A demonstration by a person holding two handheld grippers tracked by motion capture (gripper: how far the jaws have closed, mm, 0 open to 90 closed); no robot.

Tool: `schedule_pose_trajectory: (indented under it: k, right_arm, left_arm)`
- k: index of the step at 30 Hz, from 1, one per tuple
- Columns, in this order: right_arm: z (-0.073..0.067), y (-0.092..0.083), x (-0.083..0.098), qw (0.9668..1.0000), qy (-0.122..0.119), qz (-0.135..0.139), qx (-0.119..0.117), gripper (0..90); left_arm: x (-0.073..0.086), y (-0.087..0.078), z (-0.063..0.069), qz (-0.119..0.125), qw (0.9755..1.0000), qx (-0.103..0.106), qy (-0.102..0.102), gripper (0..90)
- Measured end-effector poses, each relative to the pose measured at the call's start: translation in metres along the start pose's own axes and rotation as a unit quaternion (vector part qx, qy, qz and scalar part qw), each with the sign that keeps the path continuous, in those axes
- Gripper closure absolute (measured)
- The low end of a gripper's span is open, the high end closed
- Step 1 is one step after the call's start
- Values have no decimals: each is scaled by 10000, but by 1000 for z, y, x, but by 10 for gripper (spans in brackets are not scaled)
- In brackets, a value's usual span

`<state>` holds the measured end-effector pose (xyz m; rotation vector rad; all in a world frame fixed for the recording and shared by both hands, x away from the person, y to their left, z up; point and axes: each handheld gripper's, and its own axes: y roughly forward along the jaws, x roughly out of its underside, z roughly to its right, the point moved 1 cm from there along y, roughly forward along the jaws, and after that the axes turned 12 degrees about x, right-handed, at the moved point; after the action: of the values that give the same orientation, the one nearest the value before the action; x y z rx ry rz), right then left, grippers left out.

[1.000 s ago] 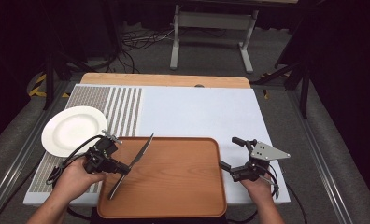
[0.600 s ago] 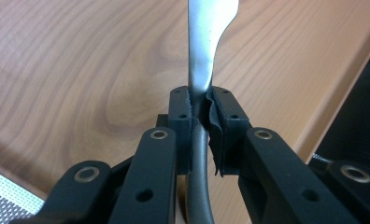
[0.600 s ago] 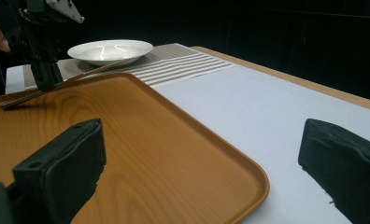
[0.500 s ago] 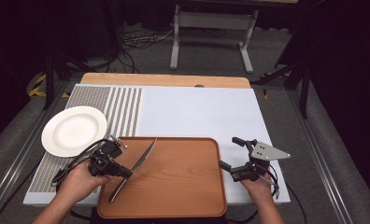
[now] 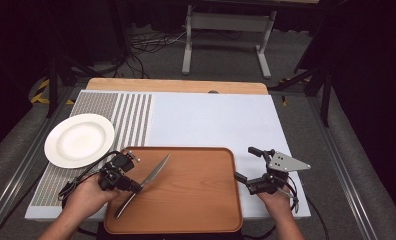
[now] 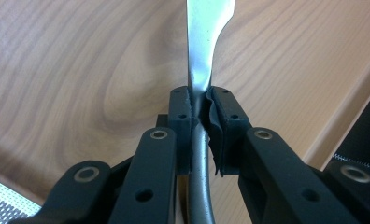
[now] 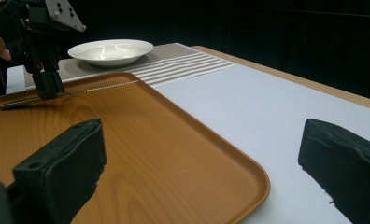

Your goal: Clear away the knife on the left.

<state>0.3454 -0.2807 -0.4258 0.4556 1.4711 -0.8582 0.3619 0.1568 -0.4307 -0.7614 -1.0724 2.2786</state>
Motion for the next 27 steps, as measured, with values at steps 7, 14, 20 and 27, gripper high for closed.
schedule_pose_trajectory:
  k: [7, 14, 20, 27]
  right_arm:
    - [0, 0, 0, 10000, -1, -3, -11, 14]
    - [0, 0, 0, 10000, 7, 2, -28, 14]
    - [0, 1, 0, 10000, 3, 0, -59, 14]
    - [0, 0, 0, 10000, 7, 8, -78, 14]
  left_arm:
    - [0, 2, 0, -23, 10000, 5, 2, 800]
    - [0, 5, -1, -70, 9999, 36, -70, 799]
    - [-1, 6, -2, -121, 9999, 35, -100, 797]
    - [-1, -1, 2, 79, 9999, -10, 73, 743]
